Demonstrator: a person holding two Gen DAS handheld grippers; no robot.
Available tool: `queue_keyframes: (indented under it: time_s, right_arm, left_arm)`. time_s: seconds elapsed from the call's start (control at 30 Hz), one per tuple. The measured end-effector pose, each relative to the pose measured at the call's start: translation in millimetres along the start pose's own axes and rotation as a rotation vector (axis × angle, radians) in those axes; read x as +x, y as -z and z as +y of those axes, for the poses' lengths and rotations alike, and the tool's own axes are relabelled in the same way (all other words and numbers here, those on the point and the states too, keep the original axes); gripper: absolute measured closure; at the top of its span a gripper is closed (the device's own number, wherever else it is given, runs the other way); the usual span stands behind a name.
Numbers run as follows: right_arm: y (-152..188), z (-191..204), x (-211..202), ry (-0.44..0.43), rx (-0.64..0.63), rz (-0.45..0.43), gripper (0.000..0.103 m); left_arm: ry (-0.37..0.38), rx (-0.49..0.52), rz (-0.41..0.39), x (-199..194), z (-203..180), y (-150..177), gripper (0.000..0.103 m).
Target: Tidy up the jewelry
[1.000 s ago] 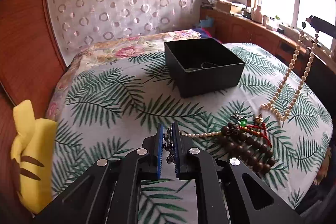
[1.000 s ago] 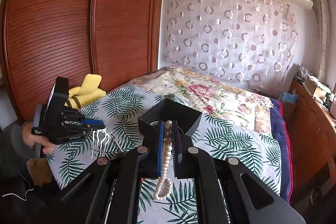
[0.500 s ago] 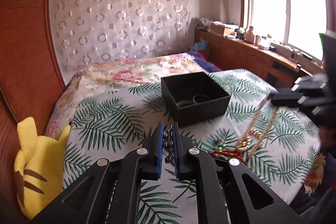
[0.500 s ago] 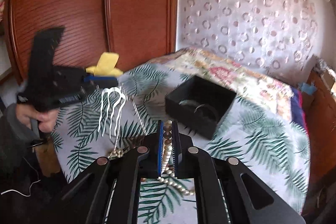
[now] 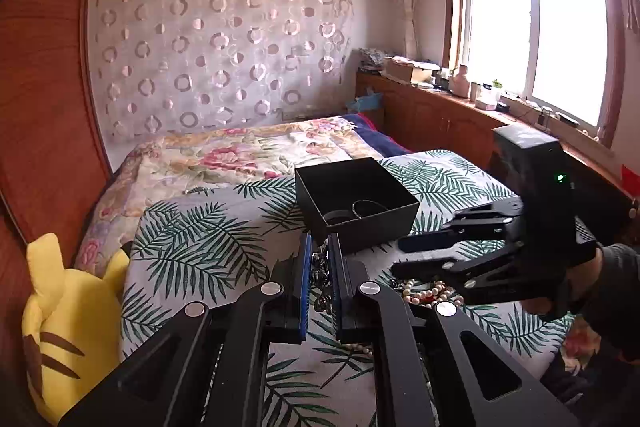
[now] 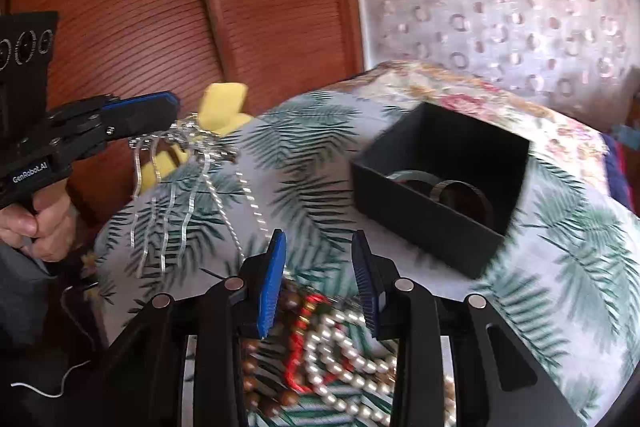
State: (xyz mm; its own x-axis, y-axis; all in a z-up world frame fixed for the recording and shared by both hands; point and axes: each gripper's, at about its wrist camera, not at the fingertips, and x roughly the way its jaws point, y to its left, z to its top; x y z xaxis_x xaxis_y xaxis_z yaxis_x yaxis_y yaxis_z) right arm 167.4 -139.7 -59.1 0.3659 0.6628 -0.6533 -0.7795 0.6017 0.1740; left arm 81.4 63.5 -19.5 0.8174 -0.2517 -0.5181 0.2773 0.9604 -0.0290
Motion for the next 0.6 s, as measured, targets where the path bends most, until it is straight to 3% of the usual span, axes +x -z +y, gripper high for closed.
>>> queue_keyframes:
  time_s: [0.23, 0.33, 0.4, 0.43, 0.6]
  right_arm:
    - [-4.0, 20.6, 17.4, -0.089, -0.044, 0.039, 0.066]
    - [-5.6, 28.2, 28.8, -0.065, -0.065, 0.063, 0.067]
    - [-7.8, 31.1, 33.0, -0.061, -0.075, 0.068, 0.079]
    - [-9.6, 31.8, 36.5, -0.052, -0.077, 0.071, 0.093]
    - [-13.0, 27.2, 20.9, -0.032, -0.055, 0.006, 0.097]
  left_arm:
    - [0.010, -0.005, -0.003, -2.2, 2.3, 0.2, 0.096]
    - [0.035, -0.021, -0.004, -4.7, 6.6, 1.1, 0.096]
    - [0.037, -0.028, -0.004, -6.9, 9.2, 2.5, 0.096]
    - [0.035, -0.032, -0.004, -7.5, 11.3, 4.2, 0.096]
    - [0.043, -0.051, 0.017, -4.3, 20.3, 12.5, 0.096]
